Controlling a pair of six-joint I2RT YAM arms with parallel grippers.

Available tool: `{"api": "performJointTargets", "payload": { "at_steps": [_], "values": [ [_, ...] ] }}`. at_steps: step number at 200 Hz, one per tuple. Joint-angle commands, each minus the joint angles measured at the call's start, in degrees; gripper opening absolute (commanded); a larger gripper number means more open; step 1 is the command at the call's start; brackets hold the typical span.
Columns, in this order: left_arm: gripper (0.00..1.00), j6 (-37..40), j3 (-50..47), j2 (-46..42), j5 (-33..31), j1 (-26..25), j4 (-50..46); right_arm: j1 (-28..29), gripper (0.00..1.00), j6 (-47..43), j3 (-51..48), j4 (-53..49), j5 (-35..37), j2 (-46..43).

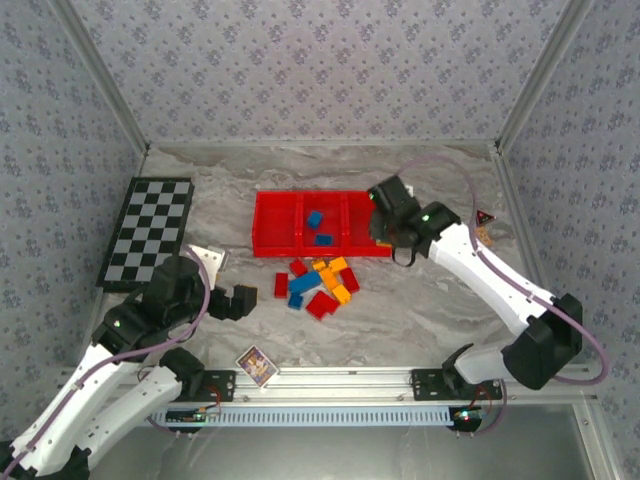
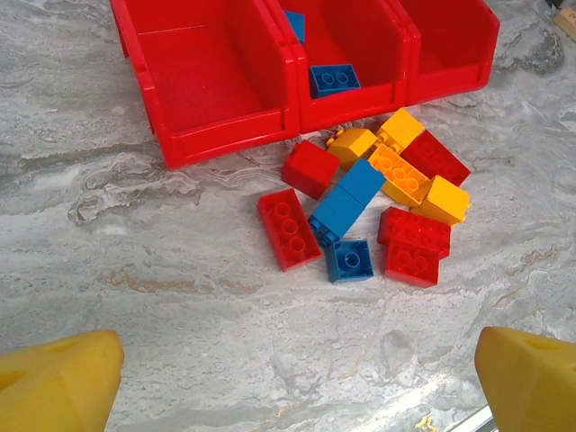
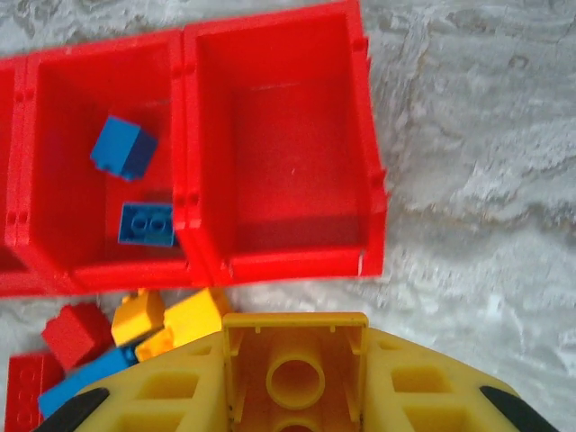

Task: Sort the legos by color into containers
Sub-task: Place the lego in the container.

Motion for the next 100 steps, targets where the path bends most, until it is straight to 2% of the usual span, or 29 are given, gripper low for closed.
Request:
{"api": "performJointTargets", "payload": {
  "at_steps": [1, 43, 81, 100],
  "values": [
    [1.0, 0.8, -0.2, 0.4, -0.2, -0.3, 1.1, -4.7, 0.25, -9.1, 4.6, 4.6, -8.2, 5.7],
    [1.0, 0.8, -0.3, 0.7, -0.2, -0.3, 1.1, -10.1, 0.25, -13.1, 15.8, 3.6, -14.0, 21.5],
    [1.0, 0.9, -0.4, 2.4, 0.3, -0.3, 1.2, -12.1, 0.26, -13.8, 25.7, 0.3, -17.1, 35.2],
    [1.0, 0.9, -0.4, 2.6, 0.5, -0.3, 1.3, -12.4, 0.3, -13.9, 28.9, -1.1, -17.7, 39.2]
  ]
}}
